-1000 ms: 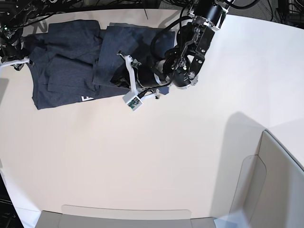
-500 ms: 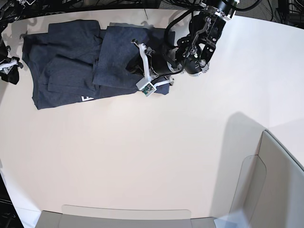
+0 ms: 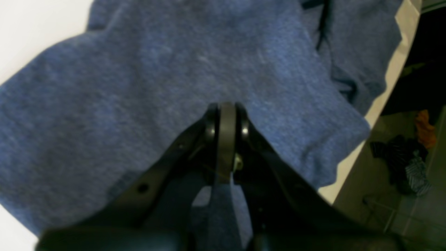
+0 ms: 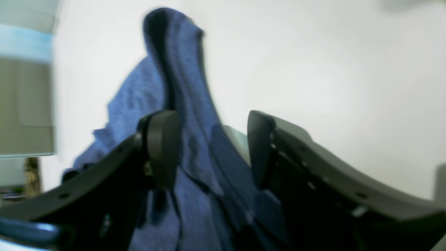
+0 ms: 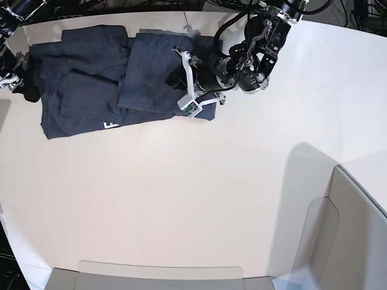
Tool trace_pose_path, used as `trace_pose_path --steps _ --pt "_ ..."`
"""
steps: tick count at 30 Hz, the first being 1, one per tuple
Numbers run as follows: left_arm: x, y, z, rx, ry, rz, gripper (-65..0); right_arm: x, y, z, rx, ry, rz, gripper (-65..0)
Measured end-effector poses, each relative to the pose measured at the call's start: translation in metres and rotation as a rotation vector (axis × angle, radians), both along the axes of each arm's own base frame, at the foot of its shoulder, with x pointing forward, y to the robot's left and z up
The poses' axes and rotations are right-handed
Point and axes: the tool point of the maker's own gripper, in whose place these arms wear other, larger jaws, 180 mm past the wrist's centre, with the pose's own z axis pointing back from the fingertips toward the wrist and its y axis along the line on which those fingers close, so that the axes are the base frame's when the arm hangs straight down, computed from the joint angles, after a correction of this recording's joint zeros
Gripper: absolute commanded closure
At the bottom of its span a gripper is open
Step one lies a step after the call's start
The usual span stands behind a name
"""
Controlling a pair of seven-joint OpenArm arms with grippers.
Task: Layout the t-shirt on the table in an organized manner, then fold the t-shirt properly
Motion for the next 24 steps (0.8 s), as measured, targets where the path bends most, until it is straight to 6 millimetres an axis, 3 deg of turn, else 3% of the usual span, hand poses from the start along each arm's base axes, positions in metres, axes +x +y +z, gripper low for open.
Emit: trace_pose_path --steps 10,24 --pt "0.000 0.000 0.000 0.001 0.001 -0.001 -0.1 0.005 0.009 -0.003 0.047 -0.025 -0.011 -32.3" --pt "0.000 -0.002 0.001 -0.007 0.000 0.001 -0.1 0.019 0.055 -0.016 0.012 0.028 0.202 -32.3"
